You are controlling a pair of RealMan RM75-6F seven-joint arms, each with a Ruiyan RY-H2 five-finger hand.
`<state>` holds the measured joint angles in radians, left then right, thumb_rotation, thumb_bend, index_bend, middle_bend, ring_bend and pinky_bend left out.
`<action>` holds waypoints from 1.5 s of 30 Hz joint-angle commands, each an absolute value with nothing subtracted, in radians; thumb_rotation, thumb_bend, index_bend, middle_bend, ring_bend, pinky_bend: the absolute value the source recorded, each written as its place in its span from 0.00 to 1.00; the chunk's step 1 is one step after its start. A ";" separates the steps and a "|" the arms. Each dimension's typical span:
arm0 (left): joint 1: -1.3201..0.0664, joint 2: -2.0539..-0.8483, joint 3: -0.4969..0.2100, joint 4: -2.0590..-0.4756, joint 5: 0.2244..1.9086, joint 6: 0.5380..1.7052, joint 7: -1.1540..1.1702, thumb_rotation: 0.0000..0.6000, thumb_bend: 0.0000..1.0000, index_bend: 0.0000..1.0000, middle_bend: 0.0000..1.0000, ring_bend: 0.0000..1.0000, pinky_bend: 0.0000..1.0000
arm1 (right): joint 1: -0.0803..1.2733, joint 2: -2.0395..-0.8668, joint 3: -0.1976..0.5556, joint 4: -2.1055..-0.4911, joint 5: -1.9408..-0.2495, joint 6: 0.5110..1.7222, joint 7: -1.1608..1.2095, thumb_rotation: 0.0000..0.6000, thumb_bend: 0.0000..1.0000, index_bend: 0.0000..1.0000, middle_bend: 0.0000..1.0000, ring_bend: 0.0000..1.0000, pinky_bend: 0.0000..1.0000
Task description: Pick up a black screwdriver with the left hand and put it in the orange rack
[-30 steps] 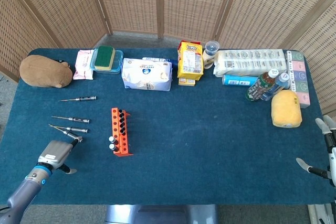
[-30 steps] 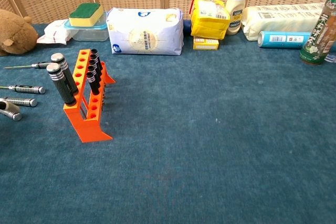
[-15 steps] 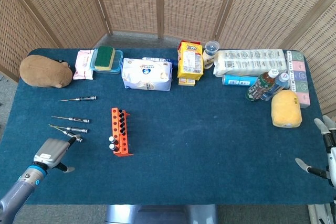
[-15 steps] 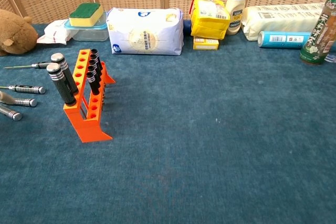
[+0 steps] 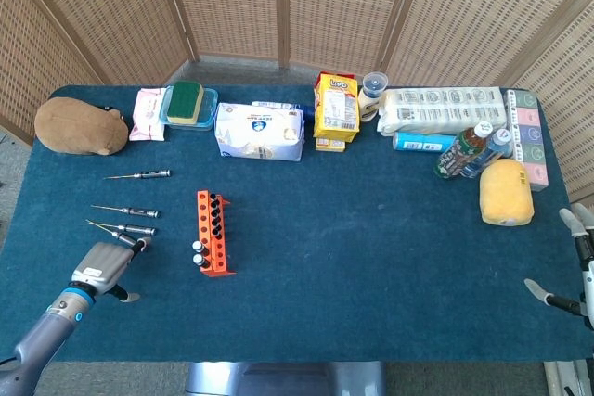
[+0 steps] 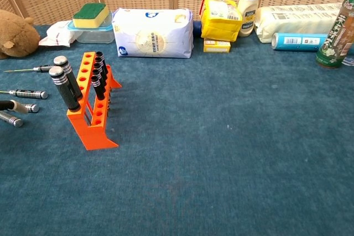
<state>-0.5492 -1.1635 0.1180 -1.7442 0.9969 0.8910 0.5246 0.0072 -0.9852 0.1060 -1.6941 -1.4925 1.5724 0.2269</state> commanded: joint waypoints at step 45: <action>-0.447 -1.179 0.137 -1.486 1.348 1.014 0.169 1.00 0.24 0.33 0.90 0.78 0.86 | 0.010 -0.986 0.100 -1.701 -1.501 1.565 0.220 1.00 0.00 0.04 0.00 0.00 0.00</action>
<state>-0.4559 -1.1648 0.1427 -1.5067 1.3319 1.0011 0.1859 0.0096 -0.9861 0.0996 -1.7007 -1.5006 1.5655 0.2198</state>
